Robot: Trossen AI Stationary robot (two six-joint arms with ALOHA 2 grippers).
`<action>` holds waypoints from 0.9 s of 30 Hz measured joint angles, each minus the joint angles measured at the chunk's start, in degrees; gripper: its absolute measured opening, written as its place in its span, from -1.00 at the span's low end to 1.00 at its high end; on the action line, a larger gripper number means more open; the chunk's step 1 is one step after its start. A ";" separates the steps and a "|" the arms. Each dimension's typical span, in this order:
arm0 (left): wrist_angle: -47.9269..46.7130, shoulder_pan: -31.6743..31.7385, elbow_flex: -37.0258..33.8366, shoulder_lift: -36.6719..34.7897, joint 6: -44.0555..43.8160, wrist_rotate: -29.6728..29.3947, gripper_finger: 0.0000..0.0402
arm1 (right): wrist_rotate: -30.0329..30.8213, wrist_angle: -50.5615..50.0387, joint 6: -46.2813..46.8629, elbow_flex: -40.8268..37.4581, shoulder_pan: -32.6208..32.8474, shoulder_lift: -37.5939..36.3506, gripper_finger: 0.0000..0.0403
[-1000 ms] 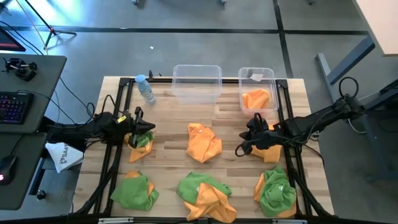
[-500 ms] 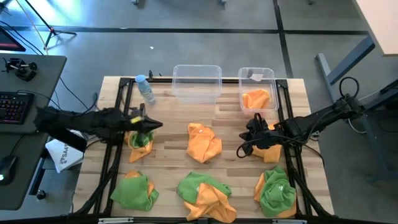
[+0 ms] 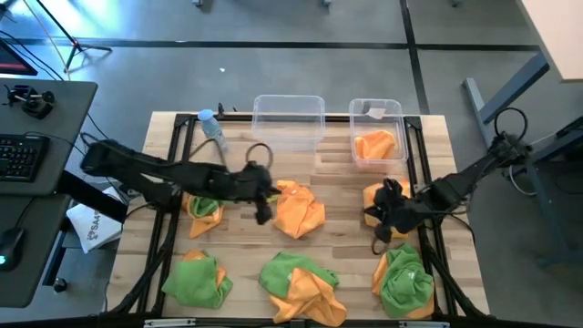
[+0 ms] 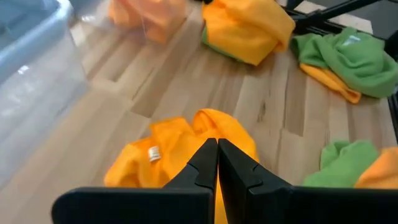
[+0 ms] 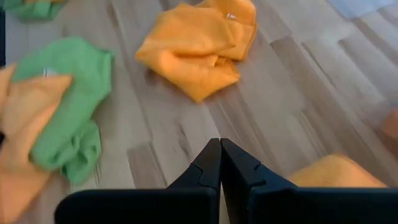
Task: Sort microfiber towel by color & place in baskets
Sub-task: Put the yellow towel into the right transparent bin
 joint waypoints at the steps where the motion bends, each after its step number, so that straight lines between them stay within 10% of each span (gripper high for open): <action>1: -0.18 0.02 1.51 1.86 -0.77 0.52 -1.00 | 1.01 -0.74 0.00 0.00 1.33 -0.71 -1.00; 17: -0.96 1.37 7.27 21.64 -16.80 7.14 -0.97 | 6.84 -8.97 0.33 0.00 13.82 -9.18 -1.00; 27: -4.59 4.62 7.25 28.63 -32.43 14.42 -0.58 | 6.74 -9.65 0.07 0.00 16.42 -10.29 -1.00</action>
